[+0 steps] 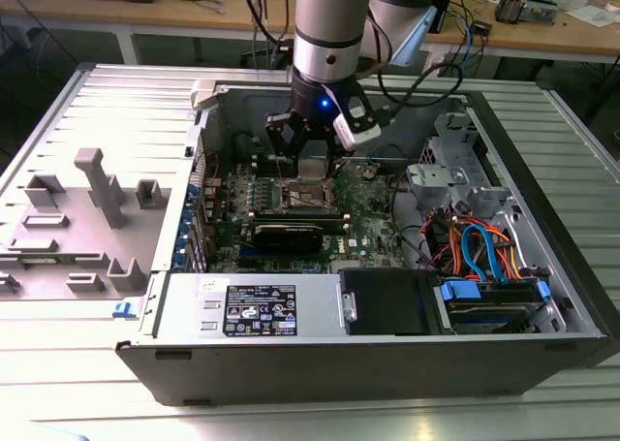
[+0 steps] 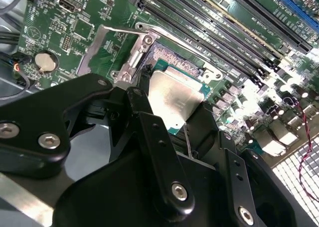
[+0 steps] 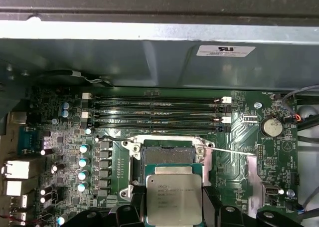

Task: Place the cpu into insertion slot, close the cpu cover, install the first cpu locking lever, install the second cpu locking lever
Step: 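Place the cpu into insertion slot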

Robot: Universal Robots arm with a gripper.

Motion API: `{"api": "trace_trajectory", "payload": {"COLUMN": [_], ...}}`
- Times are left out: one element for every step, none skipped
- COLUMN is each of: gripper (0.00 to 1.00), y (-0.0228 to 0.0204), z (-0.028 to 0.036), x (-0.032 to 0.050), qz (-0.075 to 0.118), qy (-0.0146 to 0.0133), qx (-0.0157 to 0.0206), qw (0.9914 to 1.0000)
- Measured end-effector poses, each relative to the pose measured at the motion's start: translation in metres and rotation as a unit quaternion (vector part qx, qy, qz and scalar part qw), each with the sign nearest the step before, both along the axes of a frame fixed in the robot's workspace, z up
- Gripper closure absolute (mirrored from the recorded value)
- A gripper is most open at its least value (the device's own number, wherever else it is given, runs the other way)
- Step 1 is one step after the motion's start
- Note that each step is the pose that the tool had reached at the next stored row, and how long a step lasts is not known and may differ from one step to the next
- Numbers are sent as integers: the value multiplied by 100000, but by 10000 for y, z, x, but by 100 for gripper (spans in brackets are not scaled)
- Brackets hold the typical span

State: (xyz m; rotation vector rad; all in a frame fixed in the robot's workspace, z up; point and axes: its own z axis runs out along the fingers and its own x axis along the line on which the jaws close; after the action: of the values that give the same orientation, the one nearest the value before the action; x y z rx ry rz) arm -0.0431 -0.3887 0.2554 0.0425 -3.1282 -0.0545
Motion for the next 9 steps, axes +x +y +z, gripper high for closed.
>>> {"api": "trace_trajectory", "payload": {"gripper": [45, 45, 45, 45, 45, 45, 45, 45, 45], "y": [0, 0, 0, 0, 0, 0, 0, 0, 0], "z": [-20, -25, -25, -25, -27, -27, -27, -28, -28], "x": [0, -1, -1, -1, -1, -1, -1, -1, -1], "qz": [6, 2, -6, -7, -4, -3, -54, -429, -1095], "qy": [-12, -9, -7, -5, -11, -9, -7, -9, -10], "qx": [7, 0, -6, -13, 2, 1, -1, -3, -3], "qw": [100000, 100000, 100000, 100000, 100000, 100000, 100000, 99999, 99994]}}
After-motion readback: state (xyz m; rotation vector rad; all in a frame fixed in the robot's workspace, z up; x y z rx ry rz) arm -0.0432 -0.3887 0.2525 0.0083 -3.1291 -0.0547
